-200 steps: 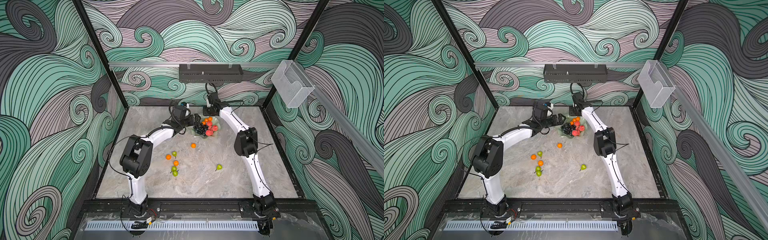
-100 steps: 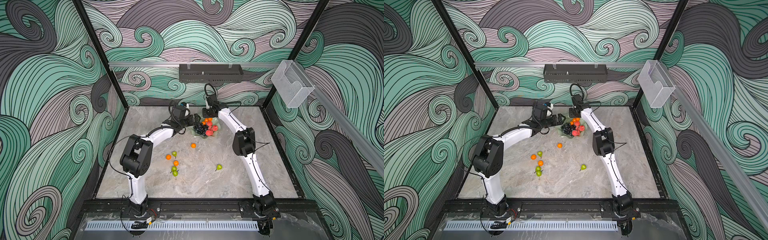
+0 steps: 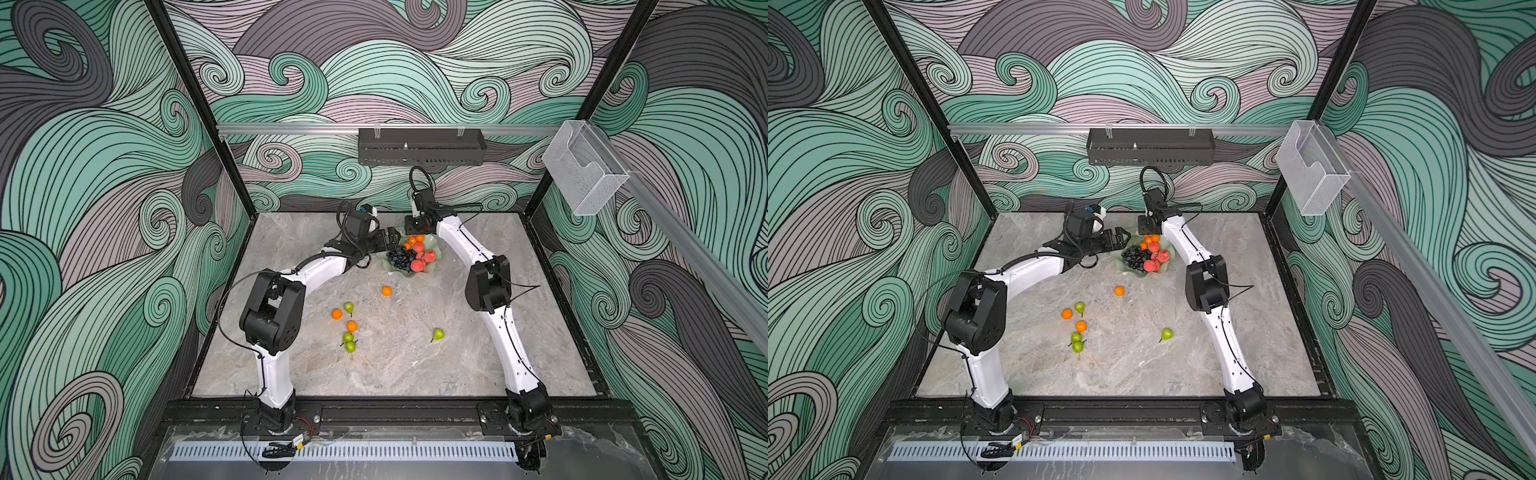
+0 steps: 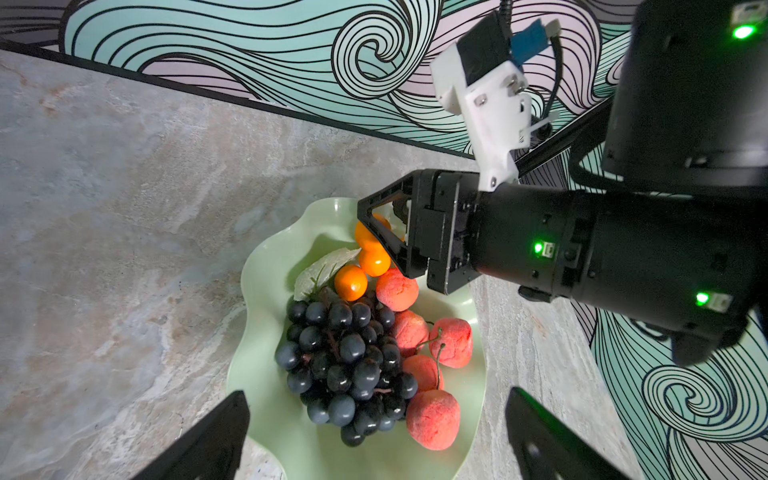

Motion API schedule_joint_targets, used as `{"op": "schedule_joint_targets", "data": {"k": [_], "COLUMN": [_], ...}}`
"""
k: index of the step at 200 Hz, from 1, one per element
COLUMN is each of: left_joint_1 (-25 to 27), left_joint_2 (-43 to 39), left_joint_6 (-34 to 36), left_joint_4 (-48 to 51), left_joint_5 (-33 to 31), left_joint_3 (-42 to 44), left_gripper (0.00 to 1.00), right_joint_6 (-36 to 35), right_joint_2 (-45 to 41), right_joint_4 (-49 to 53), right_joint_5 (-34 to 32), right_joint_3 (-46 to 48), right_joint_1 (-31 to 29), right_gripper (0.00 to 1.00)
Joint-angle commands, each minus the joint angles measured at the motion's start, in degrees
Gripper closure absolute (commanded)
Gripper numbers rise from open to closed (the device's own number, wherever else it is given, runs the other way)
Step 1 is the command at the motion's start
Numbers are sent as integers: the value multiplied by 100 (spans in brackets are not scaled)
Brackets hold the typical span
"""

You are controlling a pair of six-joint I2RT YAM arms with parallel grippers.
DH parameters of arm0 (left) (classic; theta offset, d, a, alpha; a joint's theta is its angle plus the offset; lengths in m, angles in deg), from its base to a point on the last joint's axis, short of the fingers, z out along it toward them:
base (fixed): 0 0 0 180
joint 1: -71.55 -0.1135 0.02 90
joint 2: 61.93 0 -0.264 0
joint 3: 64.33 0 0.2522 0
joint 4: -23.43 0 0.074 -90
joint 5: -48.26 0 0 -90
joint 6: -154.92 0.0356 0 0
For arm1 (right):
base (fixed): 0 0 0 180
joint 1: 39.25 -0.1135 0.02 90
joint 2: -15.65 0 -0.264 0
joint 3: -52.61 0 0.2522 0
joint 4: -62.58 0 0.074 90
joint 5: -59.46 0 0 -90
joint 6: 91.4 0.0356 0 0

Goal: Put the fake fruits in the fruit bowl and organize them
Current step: 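Carry the kumquat over the green bowl and release it, then lower right gripper to a front kumquat while the left arm draws back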

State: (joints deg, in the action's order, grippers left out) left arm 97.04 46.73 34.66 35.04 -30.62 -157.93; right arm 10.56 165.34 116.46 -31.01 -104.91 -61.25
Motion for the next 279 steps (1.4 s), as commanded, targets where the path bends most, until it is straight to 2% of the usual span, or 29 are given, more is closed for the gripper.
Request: {"op": "schedule_joint_targets", "data": {"k": [1,46,103,158,219,242,279], "left_joint_1": [-45,-19,97,187,351,351,343], "left_joint_2": [-259,-864,-2065,-3362,-4059,-4191,-4314], "left_joint_6": [-76,-229,-451,-533,-654,-746,-938], "left_joint_4": [133,427,668,1031,815,524,461], "left_joint_5": [-4,-69,-470,-574,12,247,154], "left_joint_3": [-93,317,1621,2867,3858,4138,4334], "left_gripper": [1,2,1,2,1,1,2], "right_joint_6": [-54,271,690,1212,1382,1405,1373], "right_joint_2": [-490,-1409,-3233,-4310,-4245,-3997,-3420], "right_joint_4": [-22,-99,-1125,-1248,-816,-741,-414], "right_joint_5": [16,275,282,309,273,241,249], "right_joint_3": [-20,907,3794,5586,5868,5695,5191], "right_joint_1": [16,-48,-502,-1051,-1715,-1858,-1958], "right_gripper": [50,50,50,50,51,51,51]}}
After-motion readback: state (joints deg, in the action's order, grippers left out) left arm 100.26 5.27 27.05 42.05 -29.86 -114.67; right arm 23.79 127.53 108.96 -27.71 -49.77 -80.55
